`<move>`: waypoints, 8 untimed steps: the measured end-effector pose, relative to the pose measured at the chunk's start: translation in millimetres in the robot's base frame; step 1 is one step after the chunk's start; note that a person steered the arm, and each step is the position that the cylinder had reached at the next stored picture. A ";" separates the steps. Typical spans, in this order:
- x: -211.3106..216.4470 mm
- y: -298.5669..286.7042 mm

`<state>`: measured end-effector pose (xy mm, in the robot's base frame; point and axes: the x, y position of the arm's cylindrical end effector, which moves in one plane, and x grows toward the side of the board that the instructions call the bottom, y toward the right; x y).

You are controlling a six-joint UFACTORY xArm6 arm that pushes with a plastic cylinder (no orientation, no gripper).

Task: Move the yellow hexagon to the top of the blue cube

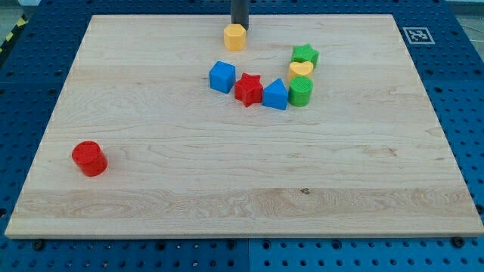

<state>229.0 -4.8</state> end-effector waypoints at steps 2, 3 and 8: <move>9.1 3.5; 15.3 3.5; 29.7 7.0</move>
